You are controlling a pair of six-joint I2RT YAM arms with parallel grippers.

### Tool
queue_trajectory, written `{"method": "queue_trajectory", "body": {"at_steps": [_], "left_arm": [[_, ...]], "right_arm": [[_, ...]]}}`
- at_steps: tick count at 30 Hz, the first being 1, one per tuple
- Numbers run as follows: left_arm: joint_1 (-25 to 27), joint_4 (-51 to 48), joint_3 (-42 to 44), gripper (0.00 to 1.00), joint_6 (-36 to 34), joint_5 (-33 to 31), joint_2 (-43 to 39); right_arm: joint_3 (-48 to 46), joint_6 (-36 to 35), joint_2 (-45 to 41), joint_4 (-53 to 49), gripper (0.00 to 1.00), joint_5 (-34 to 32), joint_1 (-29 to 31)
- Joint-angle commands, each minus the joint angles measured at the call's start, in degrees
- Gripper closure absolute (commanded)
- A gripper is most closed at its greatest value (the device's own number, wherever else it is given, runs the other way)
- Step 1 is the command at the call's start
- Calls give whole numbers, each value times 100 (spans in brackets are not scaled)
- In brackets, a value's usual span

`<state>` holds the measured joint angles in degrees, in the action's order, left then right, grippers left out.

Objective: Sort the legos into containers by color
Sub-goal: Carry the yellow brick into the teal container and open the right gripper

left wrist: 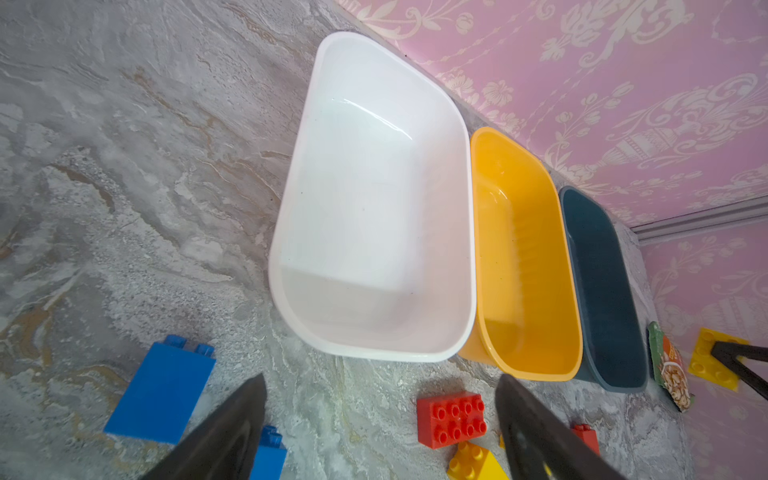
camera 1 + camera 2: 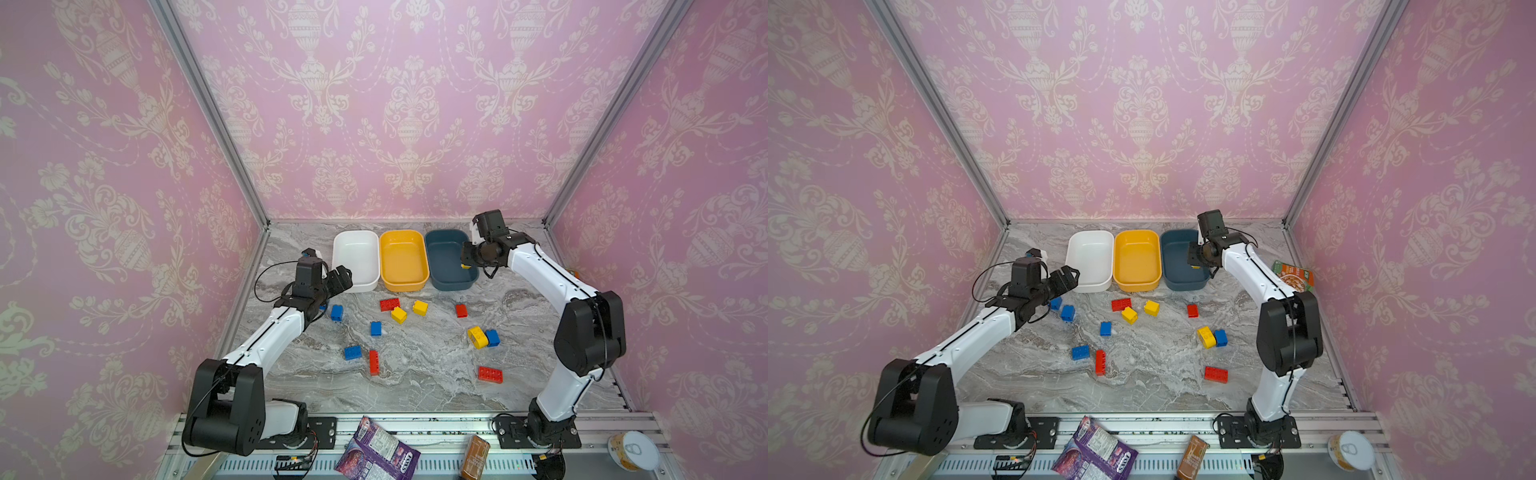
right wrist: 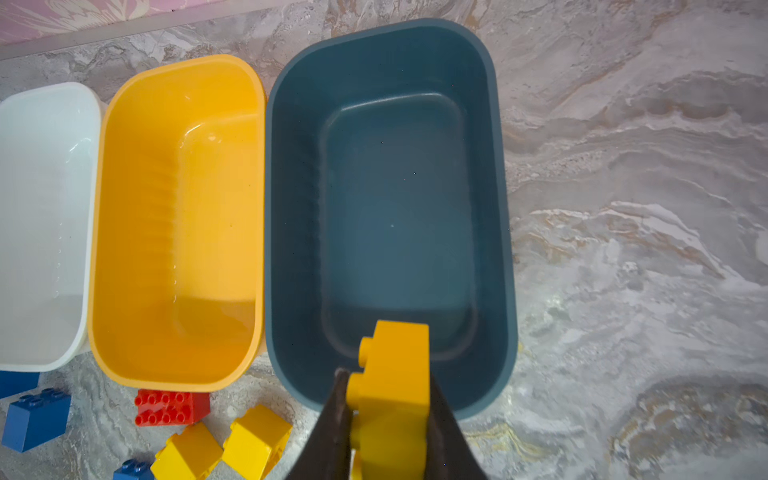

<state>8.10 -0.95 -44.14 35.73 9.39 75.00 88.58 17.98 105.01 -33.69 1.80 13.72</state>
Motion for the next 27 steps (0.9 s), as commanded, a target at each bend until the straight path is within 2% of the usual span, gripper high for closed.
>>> {"method": "queue_trajectory", "body": {"at_steps": [1,7,12,17,27], "left_arm": [[30,-98,131,11,75,-23,-200],[30,-184,179,11,128,-160,-351],[29,-328,361,11,152,-310,-468],[27,-489,352,11,139,-415,-551],[25,-799,292,11,78,-619,-648]], "right_arm": [[508,-145,478,-80,79,24,34],[1118,-219,1270,-207,78,39,47],[1419,-305,1587,-383,70,-74,46],[1347,-313,1506,-357,53,-52,42],[979,-251,1017,-212,51,64,51]]}}
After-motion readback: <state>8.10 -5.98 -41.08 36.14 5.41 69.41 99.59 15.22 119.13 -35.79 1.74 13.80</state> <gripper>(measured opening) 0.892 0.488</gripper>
